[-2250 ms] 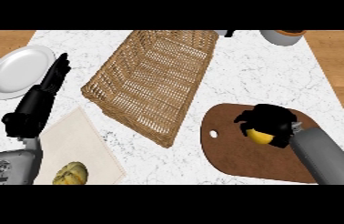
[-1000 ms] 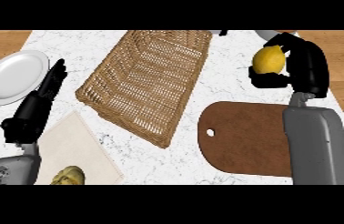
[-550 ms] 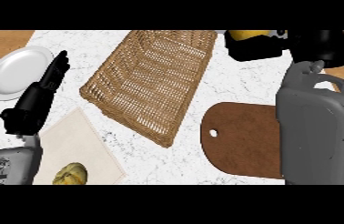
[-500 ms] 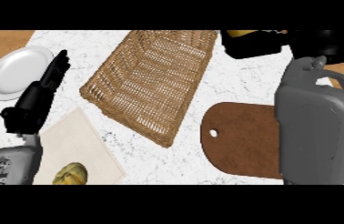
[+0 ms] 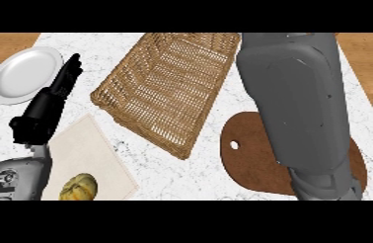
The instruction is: Pick the lemon from the cutting board and place it in the basket
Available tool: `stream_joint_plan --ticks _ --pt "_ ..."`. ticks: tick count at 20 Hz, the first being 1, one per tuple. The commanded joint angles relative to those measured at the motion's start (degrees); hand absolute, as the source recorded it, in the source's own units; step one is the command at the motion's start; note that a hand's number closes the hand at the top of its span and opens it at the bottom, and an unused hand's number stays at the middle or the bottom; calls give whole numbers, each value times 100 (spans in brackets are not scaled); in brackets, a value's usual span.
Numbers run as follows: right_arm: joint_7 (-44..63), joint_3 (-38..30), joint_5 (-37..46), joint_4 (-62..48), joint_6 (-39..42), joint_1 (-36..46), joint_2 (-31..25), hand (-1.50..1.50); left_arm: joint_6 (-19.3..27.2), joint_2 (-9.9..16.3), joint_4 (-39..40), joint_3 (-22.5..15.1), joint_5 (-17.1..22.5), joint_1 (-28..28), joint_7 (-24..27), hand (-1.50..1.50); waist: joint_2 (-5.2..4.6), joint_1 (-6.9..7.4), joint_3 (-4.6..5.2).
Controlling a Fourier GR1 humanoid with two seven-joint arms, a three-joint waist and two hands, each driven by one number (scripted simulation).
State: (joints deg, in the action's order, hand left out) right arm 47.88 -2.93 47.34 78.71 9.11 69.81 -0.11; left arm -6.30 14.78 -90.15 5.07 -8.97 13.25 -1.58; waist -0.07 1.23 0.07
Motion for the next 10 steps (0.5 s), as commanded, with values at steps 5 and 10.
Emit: stream_joint_plan --ticks 5,10 --pt "223 -12 -581 -2018 -327 1154 10 150 48 -11 455 84 -70 414 31 0 -42 -4 2" --pt "574 239 -1016 -2623 -343 1337 11 150 -174 98 88 161 97 -8 69 0 -6 31 -1"
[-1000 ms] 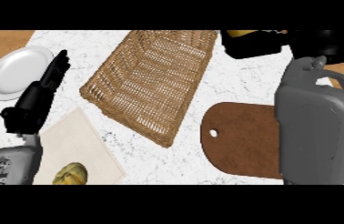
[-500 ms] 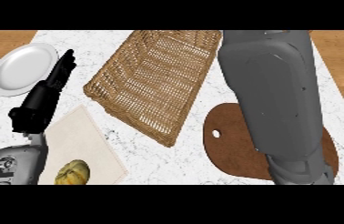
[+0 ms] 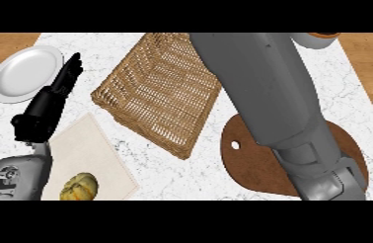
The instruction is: Pick the lemon from the cutting board and place it in the basket
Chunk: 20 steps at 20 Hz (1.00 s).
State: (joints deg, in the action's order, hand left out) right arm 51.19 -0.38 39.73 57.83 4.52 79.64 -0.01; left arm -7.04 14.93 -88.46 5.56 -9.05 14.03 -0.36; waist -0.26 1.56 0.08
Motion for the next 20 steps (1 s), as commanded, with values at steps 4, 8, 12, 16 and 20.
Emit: stream_joint_plan --ticks 4,8,12,16,20 --pt "392 270 153 -1113 475 484 -30 150 34 4 -106 43 -45 -161 61 0 12 -18 0" --pt "329 566 388 -1370 946 478 -158 150 -64 -19 -97 5 3 -215 -8 0 22 -80 -3" --pt "-6 641 418 -1932 1165 640 -144 150 -212 218 -92 241 133 -126 9 0 -3 -30 -1" --pt "-139 266 28 -1542 1277 421 -158 -150 34 -63 84 104 -72 -299 251 0 25 -128 -5" --pt "-205 82 -187 -1996 943 681 -3 -150 -67 11 27 129 -11 -2 12 0 6 -54 -4"
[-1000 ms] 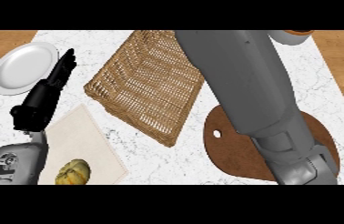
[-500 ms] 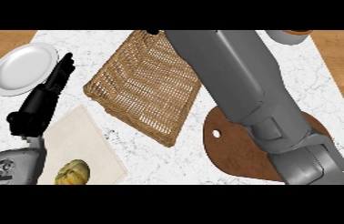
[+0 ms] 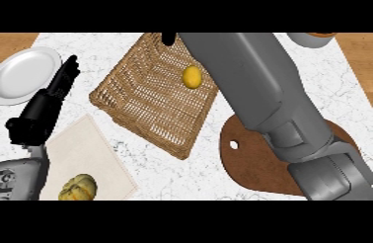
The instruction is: Pick the lemon from the cutting board and place it in the basket
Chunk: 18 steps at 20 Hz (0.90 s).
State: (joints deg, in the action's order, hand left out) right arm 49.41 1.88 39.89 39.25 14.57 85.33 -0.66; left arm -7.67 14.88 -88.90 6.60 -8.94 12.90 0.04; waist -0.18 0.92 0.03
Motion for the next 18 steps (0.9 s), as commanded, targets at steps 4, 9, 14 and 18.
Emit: stream_joint_plan --ticks 4,9,14,18 --pt "-425 -300 -188 113 -832 -85 -11 -150 47 -70 -26 -31 -82 -189 212 0 -7 20 0" --pt "-241 -738 -334 558 -2574 -243 65 -150 68 -98 -144 -79 -112 -170 43 0 -4 22 -4" --pt "-330 -1042 -168 980 -3525 -669 -346 -150 122 -101 171 1 -159 -211 286 0 -1 -120 -2" --pt "-75 -1159 -91 1571 -3822 -1071 -598 -150 -40 42 67 100 -10 12 -128 0 47 -186 -6"
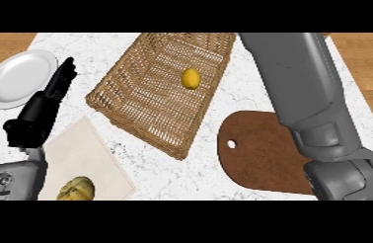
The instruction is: Pick the lemon from the cutting board and place it in the basket
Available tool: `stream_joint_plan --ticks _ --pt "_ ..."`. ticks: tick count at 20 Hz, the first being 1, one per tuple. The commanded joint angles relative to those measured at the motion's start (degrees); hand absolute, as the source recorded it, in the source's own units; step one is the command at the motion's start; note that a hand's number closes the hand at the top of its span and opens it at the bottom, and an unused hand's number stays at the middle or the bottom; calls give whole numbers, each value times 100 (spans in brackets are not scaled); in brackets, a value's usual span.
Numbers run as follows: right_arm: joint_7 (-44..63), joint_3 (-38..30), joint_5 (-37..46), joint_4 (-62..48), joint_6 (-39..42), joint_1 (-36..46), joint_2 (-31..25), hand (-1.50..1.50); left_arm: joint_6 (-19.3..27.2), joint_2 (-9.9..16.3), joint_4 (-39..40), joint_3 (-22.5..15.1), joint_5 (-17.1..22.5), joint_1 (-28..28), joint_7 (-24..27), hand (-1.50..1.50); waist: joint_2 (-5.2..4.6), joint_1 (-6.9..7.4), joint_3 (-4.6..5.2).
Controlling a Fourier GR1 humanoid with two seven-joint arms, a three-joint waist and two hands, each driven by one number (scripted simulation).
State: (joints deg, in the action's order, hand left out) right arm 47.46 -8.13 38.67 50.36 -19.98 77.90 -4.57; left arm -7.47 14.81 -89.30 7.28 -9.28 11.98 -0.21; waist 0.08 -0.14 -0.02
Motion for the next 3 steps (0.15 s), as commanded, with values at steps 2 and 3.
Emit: stream_joint_plan --ticks 2,3 --pt "7 -357 -191 820 -119 -651 -583 -150 41 63 255 167 -1 11 284 0 17 -105 0" --pt "287 -244 -75 1292 -73 -923 -606 -150 -42 30 -266 89 93 -178 -174 0 73 -125 -5"
